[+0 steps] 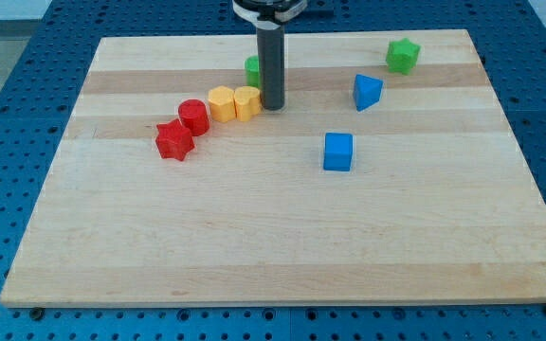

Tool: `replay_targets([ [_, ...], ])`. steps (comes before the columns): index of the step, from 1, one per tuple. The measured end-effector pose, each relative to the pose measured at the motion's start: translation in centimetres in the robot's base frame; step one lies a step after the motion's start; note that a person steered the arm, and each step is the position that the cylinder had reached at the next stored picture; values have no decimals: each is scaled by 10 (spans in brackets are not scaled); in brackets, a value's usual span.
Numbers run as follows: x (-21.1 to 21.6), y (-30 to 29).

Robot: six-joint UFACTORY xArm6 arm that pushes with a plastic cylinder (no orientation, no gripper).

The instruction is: Place the green circle parallel to the blue triangle

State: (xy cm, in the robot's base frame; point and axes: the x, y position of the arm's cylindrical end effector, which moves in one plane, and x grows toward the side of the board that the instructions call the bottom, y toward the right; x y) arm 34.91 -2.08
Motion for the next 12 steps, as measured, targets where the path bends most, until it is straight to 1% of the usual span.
replay_targets([
  [2,2,-8],
  [4,7,34],
  [8,7,36],
  [9,-41,36],
  [10,-51,36],
  [11,-99,31],
  [12,-124,12],
])
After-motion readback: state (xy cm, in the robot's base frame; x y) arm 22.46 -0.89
